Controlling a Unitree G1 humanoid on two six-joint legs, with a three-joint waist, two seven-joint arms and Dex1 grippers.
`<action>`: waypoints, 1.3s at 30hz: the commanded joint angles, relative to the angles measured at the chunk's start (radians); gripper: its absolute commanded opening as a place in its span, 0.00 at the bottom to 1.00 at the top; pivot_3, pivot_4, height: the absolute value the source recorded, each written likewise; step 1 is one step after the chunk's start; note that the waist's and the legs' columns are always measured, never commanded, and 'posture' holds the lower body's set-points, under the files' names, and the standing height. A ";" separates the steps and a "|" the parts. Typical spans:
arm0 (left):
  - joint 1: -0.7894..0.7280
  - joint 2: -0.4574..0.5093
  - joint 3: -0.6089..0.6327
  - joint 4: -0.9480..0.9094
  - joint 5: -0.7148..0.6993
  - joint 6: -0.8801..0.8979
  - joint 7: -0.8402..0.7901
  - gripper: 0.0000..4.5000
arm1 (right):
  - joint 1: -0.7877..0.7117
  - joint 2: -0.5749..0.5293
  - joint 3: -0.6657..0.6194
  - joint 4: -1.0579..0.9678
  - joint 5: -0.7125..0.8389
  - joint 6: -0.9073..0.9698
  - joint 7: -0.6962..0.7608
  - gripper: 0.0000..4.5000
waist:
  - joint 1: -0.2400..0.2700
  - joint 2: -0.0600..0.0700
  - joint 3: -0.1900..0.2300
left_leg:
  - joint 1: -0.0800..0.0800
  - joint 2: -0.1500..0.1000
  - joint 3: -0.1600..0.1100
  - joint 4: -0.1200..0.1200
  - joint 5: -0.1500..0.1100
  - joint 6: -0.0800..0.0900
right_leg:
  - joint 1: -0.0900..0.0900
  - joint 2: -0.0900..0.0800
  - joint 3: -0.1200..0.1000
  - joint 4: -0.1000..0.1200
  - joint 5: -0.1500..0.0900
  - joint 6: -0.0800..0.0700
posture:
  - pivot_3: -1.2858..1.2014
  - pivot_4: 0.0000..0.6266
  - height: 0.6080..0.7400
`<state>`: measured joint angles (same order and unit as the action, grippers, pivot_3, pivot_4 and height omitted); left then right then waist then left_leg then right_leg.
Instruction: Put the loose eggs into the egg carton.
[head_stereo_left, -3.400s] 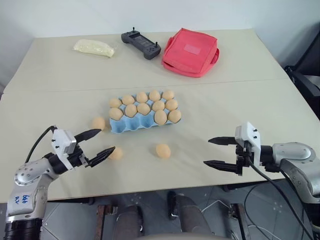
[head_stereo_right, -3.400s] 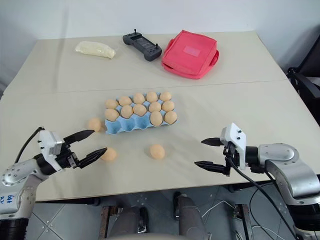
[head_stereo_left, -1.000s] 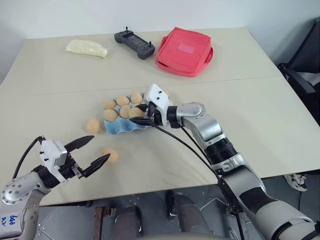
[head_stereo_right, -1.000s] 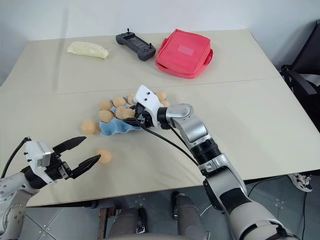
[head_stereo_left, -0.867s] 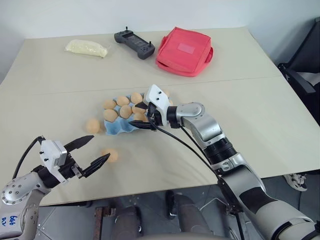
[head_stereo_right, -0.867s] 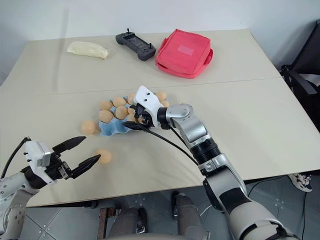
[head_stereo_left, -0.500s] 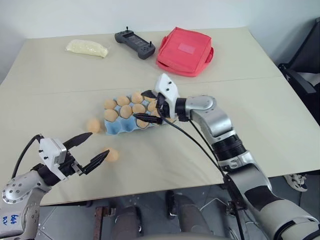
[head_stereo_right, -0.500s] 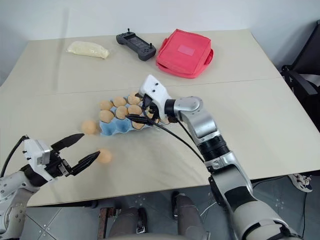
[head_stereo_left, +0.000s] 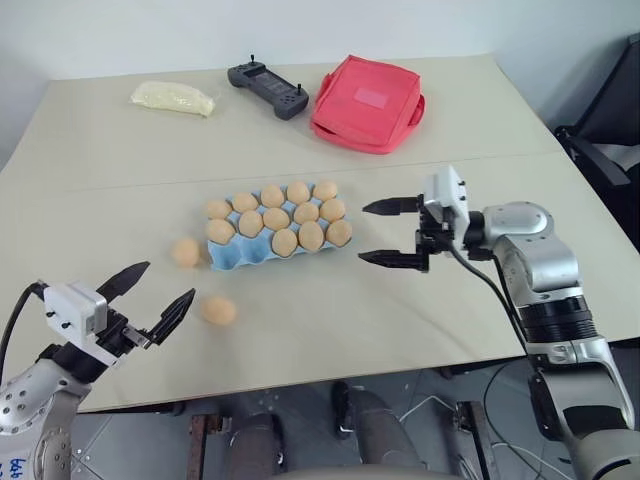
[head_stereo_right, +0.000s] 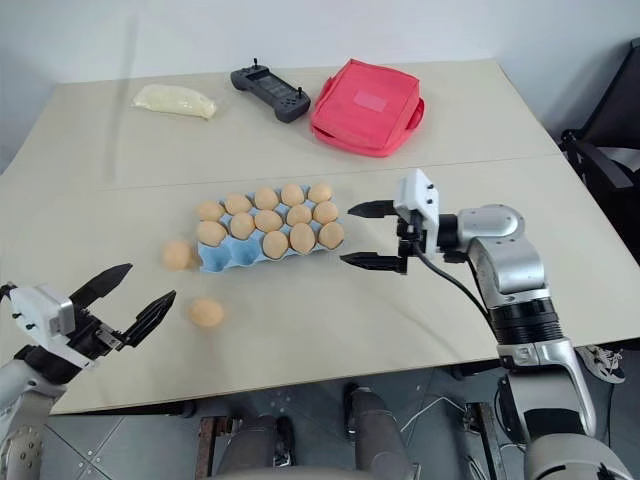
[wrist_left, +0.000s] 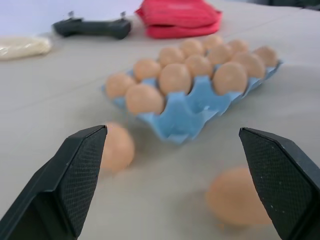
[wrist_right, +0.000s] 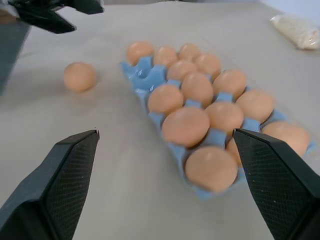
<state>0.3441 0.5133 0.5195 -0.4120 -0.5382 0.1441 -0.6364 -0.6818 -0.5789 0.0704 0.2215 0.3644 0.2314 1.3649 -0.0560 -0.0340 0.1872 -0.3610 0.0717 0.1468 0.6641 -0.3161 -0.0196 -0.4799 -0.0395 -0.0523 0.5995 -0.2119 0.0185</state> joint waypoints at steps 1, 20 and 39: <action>0.036 -0.016 0.051 -0.060 0.001 -0.012 0.036 1.00 | 0.013 -0.030 -0.014 0.042 0.011 -0.047 0.068 0.99 | 0.000 0.000 0.000 | 0.001 0.000 0.000 0.000 0.000 0.000 | 0.001 0.000 0.000 -0.001 0.000 0.000 | 0.52 0.24 1.00; 0.227 -0.148 0.007 -0.401 -0.055 0.237 0.304 1.00 | -0.107 0.074 0.039 0.214 -0.015 -0.110 0.133 0.99 | 0.000 -0.001 0.000 | 0.002 -0.001 0.000 -0.001 -0.001 0.001 | 0.001 0.004 0.007 -0.004 0.001 0.001 | 0.52 0.24 1.00; 0.042 -0.140 -0.285 -0.334 0.109 0.421 0.444 1.00 | -0.083 0.078 0.041 0.169 -0.025 -0.082 0.108 0.99 | -0.002 -0.001 0.000 | 0.003 -0.001 0.000 -0.001 -0.001 0.001 | 0.001 0.012 0.017 -0.003 0.002 0.002 | 0.52 0.24 1.00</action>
<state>0.3919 0.3676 0.2429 -0.7545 -0.4516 0.5603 -0.1999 -0.7687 -0.4946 0.1188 0.4304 0.3332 0.1494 1.4721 -0.0576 -0.0349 0.1876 -0.3579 0.0710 0.1472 0.6633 -0.3170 -0.0184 -0.4790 -0.0275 -0.0351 0.5962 -0.2102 0.0206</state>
